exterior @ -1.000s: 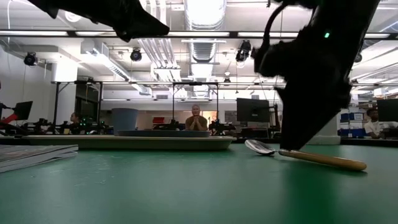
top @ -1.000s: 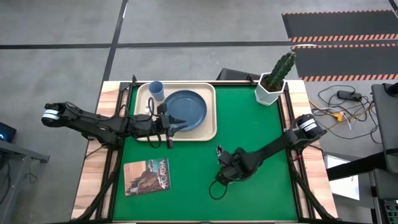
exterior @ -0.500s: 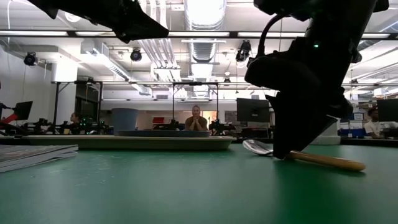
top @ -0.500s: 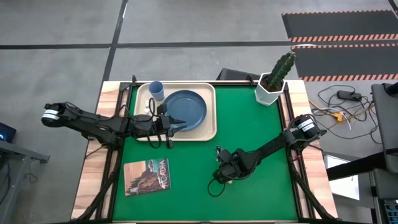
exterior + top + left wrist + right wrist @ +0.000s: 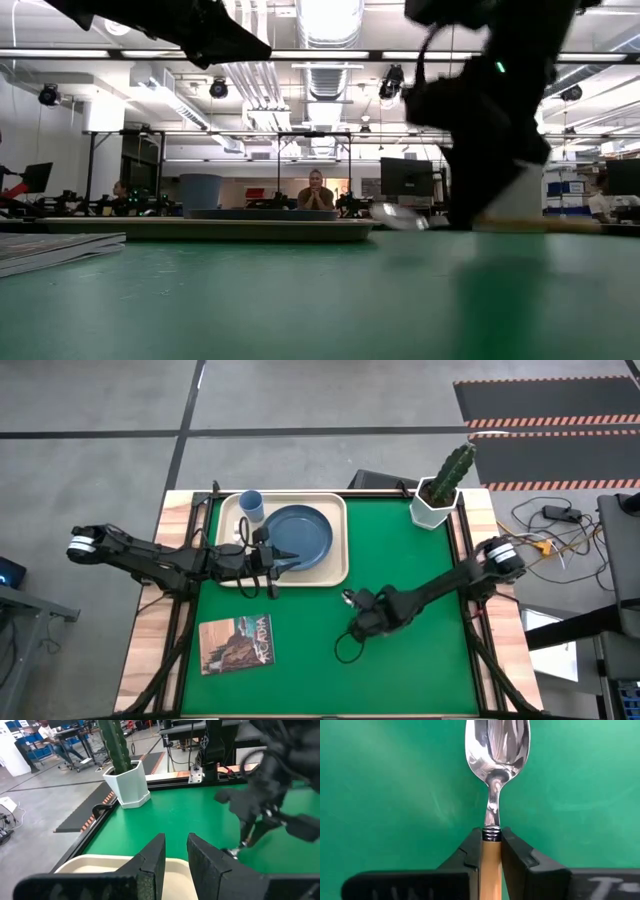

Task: Pick and place plate/cup/fork/spoon on tray
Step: Put the orange spoon on the white tray to the right of the blue plate, then return to Home Position

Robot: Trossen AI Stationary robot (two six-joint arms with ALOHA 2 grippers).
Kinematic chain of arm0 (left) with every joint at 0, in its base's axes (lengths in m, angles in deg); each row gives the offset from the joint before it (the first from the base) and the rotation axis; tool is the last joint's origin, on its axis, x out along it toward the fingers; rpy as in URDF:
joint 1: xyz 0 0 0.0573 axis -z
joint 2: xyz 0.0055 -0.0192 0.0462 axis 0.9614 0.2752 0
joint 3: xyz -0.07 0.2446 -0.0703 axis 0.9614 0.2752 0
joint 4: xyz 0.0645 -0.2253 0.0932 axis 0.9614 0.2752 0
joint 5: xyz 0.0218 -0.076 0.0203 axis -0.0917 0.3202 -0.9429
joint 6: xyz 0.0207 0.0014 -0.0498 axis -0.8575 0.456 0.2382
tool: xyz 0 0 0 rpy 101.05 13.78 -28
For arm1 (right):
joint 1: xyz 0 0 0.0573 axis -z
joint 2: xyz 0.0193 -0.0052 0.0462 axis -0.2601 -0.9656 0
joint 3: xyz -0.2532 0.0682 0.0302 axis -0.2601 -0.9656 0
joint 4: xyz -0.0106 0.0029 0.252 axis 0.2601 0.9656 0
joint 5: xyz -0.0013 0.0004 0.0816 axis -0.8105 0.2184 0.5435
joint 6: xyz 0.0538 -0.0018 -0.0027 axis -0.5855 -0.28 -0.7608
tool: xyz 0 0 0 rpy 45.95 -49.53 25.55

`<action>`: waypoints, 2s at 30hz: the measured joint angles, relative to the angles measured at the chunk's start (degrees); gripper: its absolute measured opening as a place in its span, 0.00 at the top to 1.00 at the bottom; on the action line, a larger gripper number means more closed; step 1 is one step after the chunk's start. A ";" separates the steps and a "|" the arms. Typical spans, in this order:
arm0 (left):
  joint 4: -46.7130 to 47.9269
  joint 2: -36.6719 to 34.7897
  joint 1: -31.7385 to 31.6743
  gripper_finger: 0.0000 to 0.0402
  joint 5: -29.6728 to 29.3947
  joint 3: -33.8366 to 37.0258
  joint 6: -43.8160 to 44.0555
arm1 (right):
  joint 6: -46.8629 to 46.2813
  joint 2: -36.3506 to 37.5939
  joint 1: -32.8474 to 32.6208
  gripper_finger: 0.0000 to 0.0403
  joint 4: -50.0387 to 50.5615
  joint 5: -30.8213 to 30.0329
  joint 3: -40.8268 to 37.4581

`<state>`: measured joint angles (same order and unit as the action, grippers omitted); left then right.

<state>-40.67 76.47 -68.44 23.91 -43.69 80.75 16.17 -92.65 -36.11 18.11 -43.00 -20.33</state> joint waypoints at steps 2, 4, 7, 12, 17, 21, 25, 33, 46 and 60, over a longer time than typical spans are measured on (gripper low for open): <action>-0.16 0.00 0.00 0.85 0.00 0.00 0.00 | 0.03 2.73 1.54 0.92 1.29 -0.44 0.14; -0.16 0.00 0.00 0.85 0.00 0.00 -0.01 | -0.02 4.82 3.78 0.92 2.22 -0.43 0.11; -0.20 0.00 0.00 0.85 0.00 -0.03 -0.01 | -0.04 7.06 8.51 0.89 1.51 -0.10 0.11; -0.22 -0.04 0.01 0.85 0.00 -0.07 -0.09 | 5.17 8.33 17.94 0.88 0.52 2.89 0.10; -0.26 -0.07 0.00 0.85 -0.02 -0.11 -0.28 | 13.26 8.17 28.87 0.90 -5.40 5.01 0.30; -0.28 -0.23 0.00 0.85 -0.02 -0.11 -0.52 | 15.09 8.16 38.07 0.90 -10.82 10.98 0.33; -0.30 -0.54 0.00 0.85 -0.02 -0.11 -0.52 | 15.59 6.70 43.34 0.89 -17.27 14.97 0.35; -0.41 -0.72 0.00 0.85 -0.02 -0.13 -1.30 | 13.00 0.73 44.94 0.89 -25.10 14.67 0.35; -0.80 -0.76 0.02 0.85 -0.04 -0.13 -1.49 | 11.44 -2.13 44.93 0.86 -28.45 12.44 0.40; -1.26 -0.75 0.02 0.85 -0.04 -0.17 -1.51 | 11.43 -2.13 44.93 0.73 -29.03 14.02 0.42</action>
<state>-41.93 75.72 -68.42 23.87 -43.86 79.24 27.60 -94.78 8.82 -10.92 -28.98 -19.91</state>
